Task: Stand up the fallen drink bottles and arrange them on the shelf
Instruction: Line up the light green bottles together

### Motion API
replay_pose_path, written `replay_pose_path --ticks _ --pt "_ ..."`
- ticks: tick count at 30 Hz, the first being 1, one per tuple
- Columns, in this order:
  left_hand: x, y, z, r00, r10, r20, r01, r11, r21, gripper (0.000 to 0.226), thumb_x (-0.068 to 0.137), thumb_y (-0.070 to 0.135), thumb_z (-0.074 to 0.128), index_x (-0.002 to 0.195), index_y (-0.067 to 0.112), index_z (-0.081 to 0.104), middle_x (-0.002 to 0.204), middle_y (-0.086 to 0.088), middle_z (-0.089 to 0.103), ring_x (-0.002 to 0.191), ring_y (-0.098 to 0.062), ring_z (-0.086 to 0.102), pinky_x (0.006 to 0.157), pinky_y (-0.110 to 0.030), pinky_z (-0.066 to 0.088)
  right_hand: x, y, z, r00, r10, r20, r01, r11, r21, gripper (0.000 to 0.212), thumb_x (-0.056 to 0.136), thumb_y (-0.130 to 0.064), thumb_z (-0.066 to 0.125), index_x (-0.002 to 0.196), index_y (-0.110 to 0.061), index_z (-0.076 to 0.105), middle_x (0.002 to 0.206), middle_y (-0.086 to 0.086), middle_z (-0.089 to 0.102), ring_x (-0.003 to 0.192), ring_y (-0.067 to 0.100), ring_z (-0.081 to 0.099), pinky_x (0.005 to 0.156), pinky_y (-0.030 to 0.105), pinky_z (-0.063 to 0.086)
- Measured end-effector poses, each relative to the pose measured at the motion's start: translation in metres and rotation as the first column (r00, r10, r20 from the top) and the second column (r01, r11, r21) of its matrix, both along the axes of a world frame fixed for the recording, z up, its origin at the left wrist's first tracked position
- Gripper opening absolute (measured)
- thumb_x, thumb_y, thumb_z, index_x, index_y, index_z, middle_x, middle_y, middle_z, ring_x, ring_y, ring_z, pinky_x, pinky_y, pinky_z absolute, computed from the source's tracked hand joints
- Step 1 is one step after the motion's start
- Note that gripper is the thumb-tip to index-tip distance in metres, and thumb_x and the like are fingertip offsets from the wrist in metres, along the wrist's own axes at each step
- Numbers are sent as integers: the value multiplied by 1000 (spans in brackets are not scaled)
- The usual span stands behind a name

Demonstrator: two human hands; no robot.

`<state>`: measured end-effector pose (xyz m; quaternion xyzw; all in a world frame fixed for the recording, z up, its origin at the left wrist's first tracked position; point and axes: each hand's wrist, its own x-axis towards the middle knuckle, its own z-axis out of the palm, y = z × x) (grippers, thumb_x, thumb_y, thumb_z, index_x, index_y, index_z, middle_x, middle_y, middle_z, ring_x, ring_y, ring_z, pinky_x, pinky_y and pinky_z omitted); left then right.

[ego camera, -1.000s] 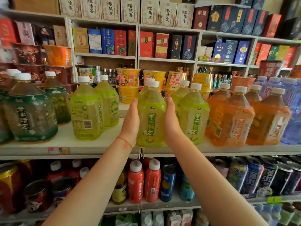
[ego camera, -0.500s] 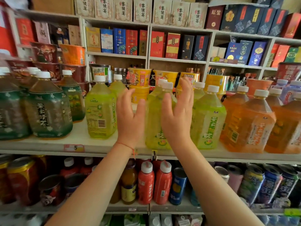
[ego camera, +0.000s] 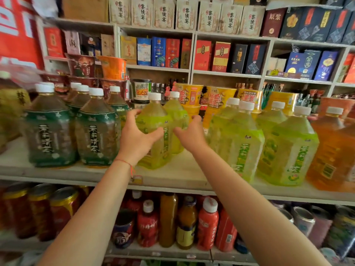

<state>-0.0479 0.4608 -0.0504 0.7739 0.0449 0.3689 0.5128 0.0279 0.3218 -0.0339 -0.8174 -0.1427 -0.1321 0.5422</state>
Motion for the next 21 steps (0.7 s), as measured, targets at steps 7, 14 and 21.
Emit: replay_pose_path --ticks 7,14,21 --pt "5 20 -8 995 -75 59 74 997 31 67 79 30 84 133 26 44 108 20 58 98 1 60 81 -22 49 34 26 3 991 -31 -131 35 999 30 65 86 -11 75 139 -12 36 132 11 56 122 31 55 101 47 49" --pt "5 17 -9 997 13 75 -25 987 158 69 79 42 80 131 21 40 123 1 59 102 -18 61 81 -36 56 33 31 -8 972 -188 -138 203 973 105 66 76 -26 82 123 -17 36 128 8 54 119 33 54 97 50 51" --pt "-8 31 -11 908 -413 73 415 909 -21 66 82 31 81 138 31 46 118 13 65 99 9 66 76 -12 54 19 13 -16 980 -34 -194 106 921 375 77 80 -18 82 143 -25 37 125 2 60 116 28 59 99 51 52"
